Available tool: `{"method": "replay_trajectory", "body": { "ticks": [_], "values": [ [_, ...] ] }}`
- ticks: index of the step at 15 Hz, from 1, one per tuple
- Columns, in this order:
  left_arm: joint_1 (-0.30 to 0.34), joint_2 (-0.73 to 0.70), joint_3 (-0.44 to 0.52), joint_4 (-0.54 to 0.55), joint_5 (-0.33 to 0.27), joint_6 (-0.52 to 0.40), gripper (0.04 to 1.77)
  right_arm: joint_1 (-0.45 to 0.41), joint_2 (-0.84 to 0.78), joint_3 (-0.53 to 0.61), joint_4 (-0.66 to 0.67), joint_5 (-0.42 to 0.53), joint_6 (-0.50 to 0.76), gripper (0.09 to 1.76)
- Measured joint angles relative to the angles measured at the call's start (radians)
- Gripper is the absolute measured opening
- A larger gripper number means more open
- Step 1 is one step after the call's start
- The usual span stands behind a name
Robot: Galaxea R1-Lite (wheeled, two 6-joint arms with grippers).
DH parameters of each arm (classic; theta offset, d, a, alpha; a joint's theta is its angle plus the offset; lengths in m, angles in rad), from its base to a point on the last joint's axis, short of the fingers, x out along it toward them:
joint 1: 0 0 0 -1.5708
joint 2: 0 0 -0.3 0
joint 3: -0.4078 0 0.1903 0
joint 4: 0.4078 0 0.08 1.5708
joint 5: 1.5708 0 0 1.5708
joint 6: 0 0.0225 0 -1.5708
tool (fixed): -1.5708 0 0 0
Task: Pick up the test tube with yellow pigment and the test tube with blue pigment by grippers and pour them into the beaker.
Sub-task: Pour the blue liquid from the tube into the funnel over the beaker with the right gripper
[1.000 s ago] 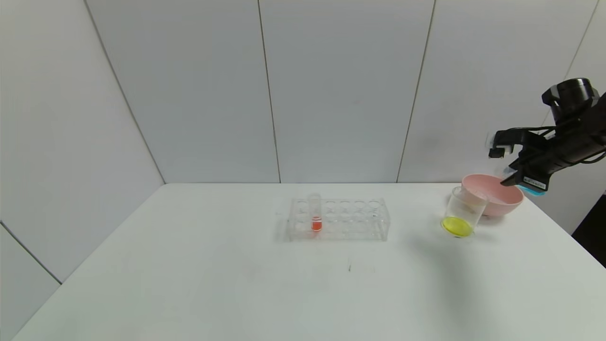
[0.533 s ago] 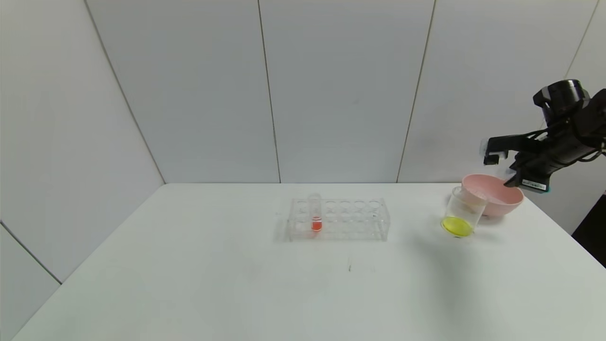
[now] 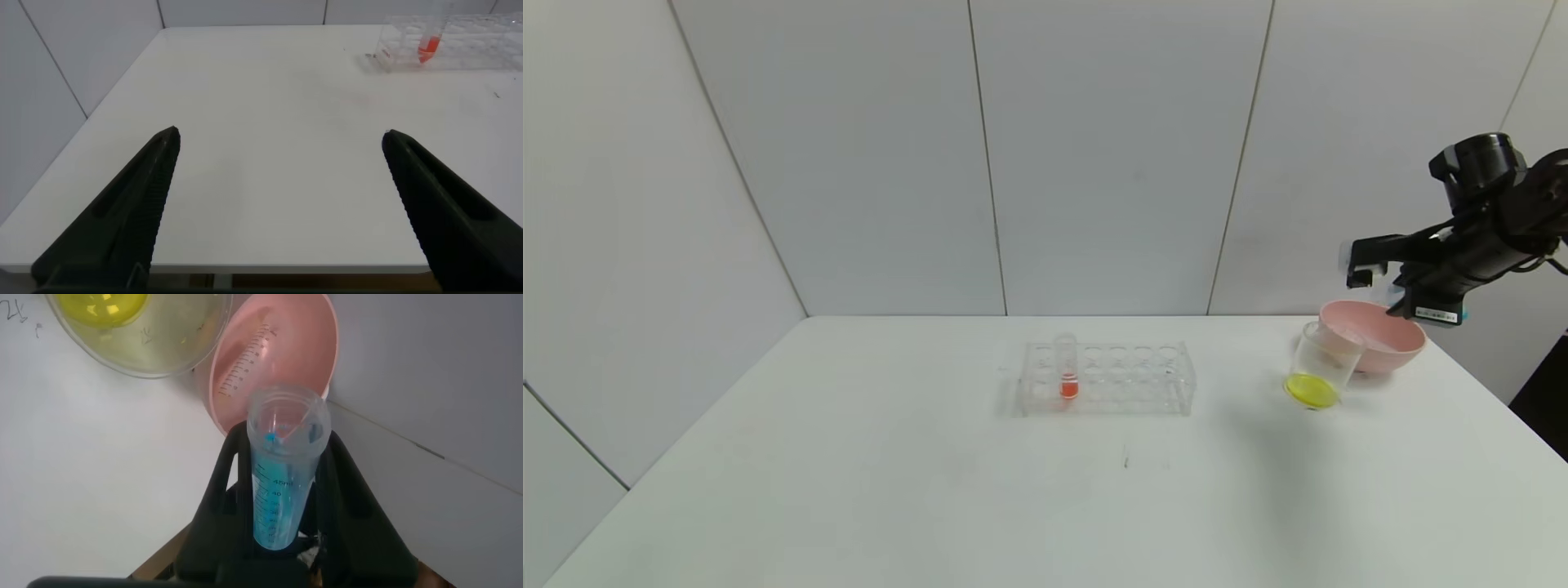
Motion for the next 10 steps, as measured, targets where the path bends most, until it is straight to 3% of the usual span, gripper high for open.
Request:
{"method": "replay_trajectory", "body": {
  "ticks": [10],
  "values": [
    [0.000,0.000,0.000,0.000,0.000,0.000,1.76,0.044,0.008,0.000,-0.057,-0.103,-0.101,0.50]
  ]
}}
